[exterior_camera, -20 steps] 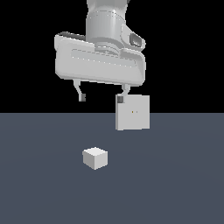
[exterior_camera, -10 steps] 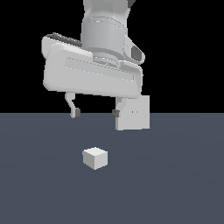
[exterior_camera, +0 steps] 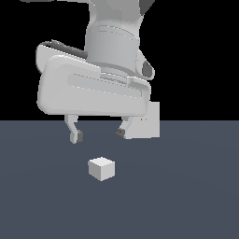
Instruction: Plug the charger into the wall socket.
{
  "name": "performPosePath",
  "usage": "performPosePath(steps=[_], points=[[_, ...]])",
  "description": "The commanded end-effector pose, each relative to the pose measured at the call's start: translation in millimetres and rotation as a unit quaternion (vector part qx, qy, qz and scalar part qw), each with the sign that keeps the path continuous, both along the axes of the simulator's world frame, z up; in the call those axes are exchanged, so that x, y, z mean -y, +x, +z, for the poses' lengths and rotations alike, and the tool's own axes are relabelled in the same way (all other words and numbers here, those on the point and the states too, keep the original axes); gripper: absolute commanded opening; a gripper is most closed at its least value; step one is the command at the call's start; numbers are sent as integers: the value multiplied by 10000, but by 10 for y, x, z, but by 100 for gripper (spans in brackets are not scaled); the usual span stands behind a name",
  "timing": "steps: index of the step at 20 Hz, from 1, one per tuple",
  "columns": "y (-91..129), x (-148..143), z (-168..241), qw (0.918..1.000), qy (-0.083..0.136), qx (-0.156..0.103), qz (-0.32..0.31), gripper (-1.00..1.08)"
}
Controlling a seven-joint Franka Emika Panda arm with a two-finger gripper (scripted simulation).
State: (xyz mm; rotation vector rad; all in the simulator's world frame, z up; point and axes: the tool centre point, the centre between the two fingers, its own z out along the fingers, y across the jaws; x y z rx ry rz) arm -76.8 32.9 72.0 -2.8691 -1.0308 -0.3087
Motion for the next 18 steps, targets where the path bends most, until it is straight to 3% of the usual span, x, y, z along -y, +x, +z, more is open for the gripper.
performPosePath(steps=[1,18], points=[[-25,-4,-41,9999,12,34,131,100],[-62,2,-262,9996,21,60,275,100]])
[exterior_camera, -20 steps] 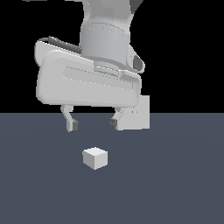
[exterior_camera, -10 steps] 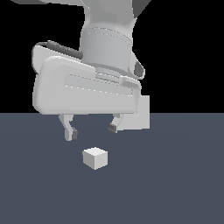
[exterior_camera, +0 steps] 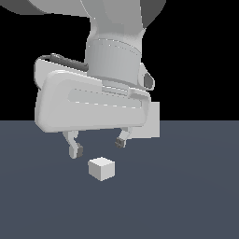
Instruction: Plug the charger into the wall socket.
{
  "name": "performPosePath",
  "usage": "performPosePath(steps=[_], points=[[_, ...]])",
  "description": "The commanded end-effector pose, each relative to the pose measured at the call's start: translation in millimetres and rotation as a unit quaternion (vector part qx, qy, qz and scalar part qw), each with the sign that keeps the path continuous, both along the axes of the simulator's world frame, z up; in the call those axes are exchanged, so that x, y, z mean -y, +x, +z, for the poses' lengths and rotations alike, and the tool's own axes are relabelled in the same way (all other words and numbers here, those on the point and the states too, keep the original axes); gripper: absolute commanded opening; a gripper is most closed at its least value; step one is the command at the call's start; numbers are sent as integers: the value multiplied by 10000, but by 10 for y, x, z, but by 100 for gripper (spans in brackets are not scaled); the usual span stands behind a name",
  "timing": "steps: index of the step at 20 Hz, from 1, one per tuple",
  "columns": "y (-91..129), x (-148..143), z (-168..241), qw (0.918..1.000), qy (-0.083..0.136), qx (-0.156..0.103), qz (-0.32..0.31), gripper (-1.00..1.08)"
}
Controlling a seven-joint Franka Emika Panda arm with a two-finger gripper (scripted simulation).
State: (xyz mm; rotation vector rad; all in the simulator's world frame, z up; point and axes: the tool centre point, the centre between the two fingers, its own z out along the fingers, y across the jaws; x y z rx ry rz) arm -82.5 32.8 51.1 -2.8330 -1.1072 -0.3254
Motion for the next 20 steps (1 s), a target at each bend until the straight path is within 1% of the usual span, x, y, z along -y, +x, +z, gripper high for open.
performPosePath(steps=[1,7,12,13,20], points=[[-7,-1,-97,10000,-2,-4,5,100],[-9,1,-334,10000,-4,-3,12,100],[-7,-1,-394,10000,-3,-2,15,100],[-7,-1,-394,10000,-3,-2,15,-100],[-7,-1,-394,10000,-3,-2,15,-100]])
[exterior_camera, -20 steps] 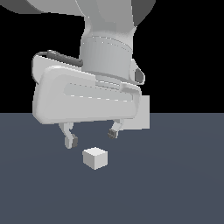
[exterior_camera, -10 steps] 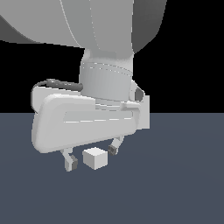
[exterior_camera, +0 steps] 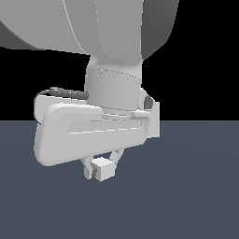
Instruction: Plug the charger into the wall socket.
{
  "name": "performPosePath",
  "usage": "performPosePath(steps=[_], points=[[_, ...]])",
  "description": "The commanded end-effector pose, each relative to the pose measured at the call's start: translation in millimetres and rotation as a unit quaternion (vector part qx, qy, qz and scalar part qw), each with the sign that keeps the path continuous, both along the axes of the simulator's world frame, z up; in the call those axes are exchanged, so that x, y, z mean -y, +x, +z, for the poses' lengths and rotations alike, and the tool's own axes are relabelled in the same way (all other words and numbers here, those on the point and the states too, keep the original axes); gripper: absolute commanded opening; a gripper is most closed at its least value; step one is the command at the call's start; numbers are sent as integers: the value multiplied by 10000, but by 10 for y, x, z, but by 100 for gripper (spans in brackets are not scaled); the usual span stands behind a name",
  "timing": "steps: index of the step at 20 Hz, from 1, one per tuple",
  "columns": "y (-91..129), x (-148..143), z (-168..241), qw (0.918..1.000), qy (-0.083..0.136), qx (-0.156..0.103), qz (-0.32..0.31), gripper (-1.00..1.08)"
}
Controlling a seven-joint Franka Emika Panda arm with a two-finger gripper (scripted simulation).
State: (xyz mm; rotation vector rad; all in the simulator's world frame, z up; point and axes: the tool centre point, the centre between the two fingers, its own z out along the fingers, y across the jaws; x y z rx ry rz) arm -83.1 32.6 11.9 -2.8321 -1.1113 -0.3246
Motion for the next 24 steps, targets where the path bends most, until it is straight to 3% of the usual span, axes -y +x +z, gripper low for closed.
performPosePath(steps=[1,7,13,24], points=[[0,-3,-3,10000,1,-1,1,-100],[33,53,47,9999,3,1,-122,-100],[181,334,284,9973,17,6,-737,-100],[372,1054,817,9768,21,8,-2139,-100]])
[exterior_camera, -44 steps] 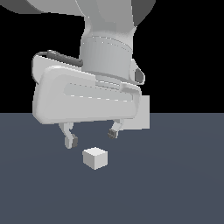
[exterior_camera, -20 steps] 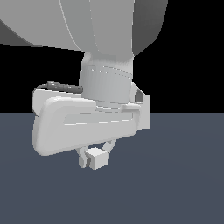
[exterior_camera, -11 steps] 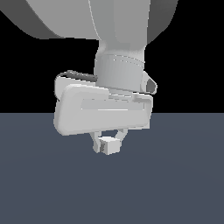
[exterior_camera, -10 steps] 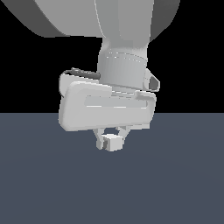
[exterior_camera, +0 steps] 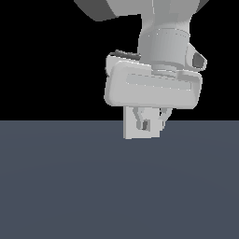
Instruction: Plug the charger into the wall socket.
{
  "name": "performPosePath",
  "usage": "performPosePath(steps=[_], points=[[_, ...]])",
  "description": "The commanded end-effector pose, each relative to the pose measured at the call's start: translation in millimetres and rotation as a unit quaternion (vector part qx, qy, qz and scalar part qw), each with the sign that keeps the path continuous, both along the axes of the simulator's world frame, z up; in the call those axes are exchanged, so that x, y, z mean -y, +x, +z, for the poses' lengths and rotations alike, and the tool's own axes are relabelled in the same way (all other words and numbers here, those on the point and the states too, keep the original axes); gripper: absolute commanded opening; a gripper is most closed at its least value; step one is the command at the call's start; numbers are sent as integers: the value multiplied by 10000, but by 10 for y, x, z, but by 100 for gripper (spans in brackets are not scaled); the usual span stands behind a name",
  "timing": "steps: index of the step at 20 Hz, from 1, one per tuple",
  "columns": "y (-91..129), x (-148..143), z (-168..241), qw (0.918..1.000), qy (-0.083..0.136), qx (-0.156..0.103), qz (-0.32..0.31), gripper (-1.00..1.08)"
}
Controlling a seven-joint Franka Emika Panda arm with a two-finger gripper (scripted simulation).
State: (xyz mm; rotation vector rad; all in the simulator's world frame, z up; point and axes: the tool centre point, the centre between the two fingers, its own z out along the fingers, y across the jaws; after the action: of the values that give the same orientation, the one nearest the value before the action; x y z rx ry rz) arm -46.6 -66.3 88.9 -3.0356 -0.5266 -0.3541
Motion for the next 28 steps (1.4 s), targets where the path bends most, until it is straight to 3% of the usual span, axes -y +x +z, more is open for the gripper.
performPosePath(steps=[1,14,28], points=[[9,98,69,9998,2,-7,-195,-100],[45,160,114,9995,-6,-10,-323,-100],[460,40,112,9995,-14,-15,-325,-100]])
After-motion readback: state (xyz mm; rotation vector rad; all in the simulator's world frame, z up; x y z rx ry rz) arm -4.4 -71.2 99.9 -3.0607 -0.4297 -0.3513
